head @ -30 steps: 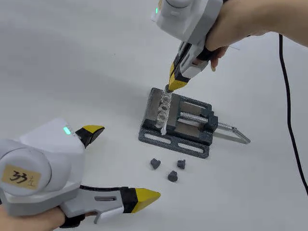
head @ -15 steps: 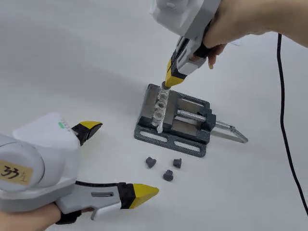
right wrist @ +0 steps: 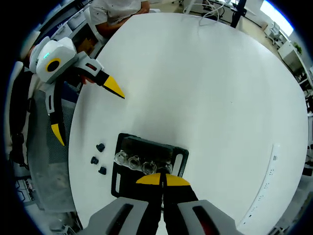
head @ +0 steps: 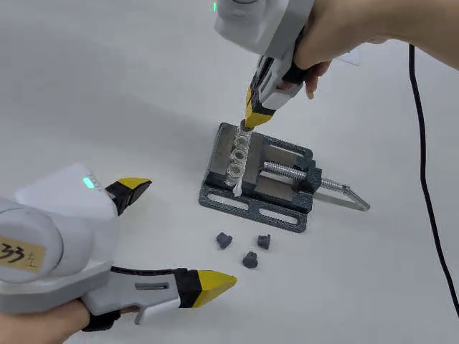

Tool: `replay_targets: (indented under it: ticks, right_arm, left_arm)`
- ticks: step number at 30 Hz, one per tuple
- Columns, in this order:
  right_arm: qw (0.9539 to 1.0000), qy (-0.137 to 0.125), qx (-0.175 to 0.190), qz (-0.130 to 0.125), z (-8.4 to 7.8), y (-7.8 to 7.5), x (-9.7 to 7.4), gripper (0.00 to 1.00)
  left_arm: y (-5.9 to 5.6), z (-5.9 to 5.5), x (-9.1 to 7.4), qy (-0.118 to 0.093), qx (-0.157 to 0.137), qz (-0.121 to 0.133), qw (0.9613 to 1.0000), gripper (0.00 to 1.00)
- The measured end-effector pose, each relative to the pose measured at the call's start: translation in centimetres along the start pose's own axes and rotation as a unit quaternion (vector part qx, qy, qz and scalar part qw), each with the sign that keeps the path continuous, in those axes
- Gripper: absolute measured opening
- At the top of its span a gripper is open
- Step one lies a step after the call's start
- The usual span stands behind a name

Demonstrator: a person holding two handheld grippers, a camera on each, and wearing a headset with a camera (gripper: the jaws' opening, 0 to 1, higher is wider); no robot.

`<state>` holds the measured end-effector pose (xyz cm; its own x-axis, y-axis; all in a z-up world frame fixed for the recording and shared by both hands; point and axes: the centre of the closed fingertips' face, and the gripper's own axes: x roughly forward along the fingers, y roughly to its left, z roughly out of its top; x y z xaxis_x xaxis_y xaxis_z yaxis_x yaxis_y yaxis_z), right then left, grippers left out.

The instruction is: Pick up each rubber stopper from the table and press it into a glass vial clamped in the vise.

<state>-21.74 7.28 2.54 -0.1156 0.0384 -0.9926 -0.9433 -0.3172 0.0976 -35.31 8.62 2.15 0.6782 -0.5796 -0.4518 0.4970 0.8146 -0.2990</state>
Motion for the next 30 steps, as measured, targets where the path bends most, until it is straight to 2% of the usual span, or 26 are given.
replay_targets:
  ticks: [1,3,4,6,8,9,11,15,17,19,23,26,30]
  right_arm:
    - [0.9999,0.001,0.013,0.003,0.0,-0.1,0.0,0.0]
    - [0.9998,0.0,0.017,0.006,0.0,-0.1,0.0,0.0]
    - [0.9999,-0.003,0.009,0.009,-0.1,0.0,0.0,0.0]
    - [0.9997,-0.01,0.021,0.011,-0.1,0.0,-0.1,0.0]
    - [0.9997,-0.007,0.023,0.008,0.0,0.0,0.0,0.0]
    - [0.9999,-0.002,0.009,0.005,0.1,0.0,0.0,0.0]
    - [0.9999,-0.001,0.014,0.006,0.2,-0.5,0.2,0.0]
    - [0.9992,-0.016,0.037,0.003,0.2,-0.4,0.1,0.0]
    - [0.9992,-0.018,0.035,-0.001,0.3,-0.5,0.1,0.0]
    - [0.9997,-0.012,0.02,-0.011,0.1,0.2,0.0,0.0]
    - [0.9996,0.0,0.025,-0.015,0.0,0.3,-0.1,0.0]
    - [0.9992,-0.007,0.037,-0.012,-0.1,0.1,-0.2,0.0]
    - [0.9994,-0.018,0.014,-0.025,-0.1,0.4,-0.3,0.0]
  left_arm:
    - [0.0,0.1,0.0,-0.001,0.0,0.0,1.0,0.98]
    - [-0.1,0.1,-0.1,0.0,0.001,-0.001,1.0,0.98]
    - [-0.1,0.2,-0.1,0.0,0.004,0.0,1.0,0.98]
    - [-0.1,0.4,-0.2,-0.002,0.003,0.001,1.0,0.98]
    - [0.0,0.4,-0.4,-0.003,0.004,0.003,1.0,0.98]
    - [-0.1,0.5,-0.4,-0.004,0.005,0.003,1.0,0.98]
    - [-0.1,0.8,-0.6,-0.006,0.007,0.003,1.0,0.98]
    - [-0.3,1.5,-0.9,-0.01,0.015,0.004,0.9998,0.98]
    - [-0.4,1.9,-1.1,-0.014,0.019,0.004,0.9997,0.98]
    - [-0.4,2.2,-1.2,-0.015,0.024,0.004,0.9996,0.98]
    - [-0.3,2.7,-1.2,-0.02,0.034,0.003,0.9992,0.98]
    - [-0.2,3.2,-1.3,-0.024,0.045,0.001,0.9987,0.98]
    - [-0.3,3.8,-1.7,-0.029,0.052,0.001,0.9982,0.98]
